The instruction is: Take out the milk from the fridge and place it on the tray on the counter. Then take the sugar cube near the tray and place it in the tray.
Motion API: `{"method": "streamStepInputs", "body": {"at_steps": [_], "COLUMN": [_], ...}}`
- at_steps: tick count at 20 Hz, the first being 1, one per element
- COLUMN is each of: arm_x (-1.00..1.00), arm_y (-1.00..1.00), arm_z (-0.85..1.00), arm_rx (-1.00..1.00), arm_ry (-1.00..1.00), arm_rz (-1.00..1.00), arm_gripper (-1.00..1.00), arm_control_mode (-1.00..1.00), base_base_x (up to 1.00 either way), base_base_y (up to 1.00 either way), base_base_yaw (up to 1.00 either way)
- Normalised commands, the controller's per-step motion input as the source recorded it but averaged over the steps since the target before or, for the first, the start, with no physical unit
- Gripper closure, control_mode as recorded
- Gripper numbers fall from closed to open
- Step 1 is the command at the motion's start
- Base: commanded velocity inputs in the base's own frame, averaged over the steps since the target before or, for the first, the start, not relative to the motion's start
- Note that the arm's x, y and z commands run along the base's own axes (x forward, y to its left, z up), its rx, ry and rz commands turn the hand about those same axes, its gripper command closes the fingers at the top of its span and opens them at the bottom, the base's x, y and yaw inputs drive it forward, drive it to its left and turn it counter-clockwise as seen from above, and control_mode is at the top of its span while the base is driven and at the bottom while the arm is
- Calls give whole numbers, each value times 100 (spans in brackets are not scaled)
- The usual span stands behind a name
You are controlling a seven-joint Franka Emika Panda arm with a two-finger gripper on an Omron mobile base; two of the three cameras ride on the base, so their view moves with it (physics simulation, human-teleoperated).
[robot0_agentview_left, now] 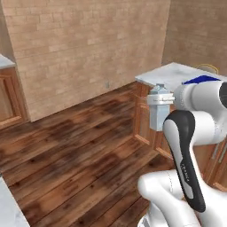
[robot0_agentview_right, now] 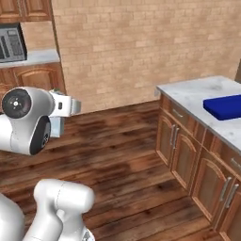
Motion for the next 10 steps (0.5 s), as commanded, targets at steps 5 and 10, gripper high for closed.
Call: {"method": "streamStepInputs", "body": {"at_steps": [5, 10], "arm_x": [0, 0], "arm_y": [0, 0], "arm_z": [0, 0], "arm_rx": [0, 0], "arm_ry": [0, 0], "arm_rz": [0, 0], "arm_gripper": [100, 100], "arm_control_mode": [100, 100], "base_base_x": [100, 100], "base_base_y": [-26, 13], "base_base_yaw": [-40, -53]}}
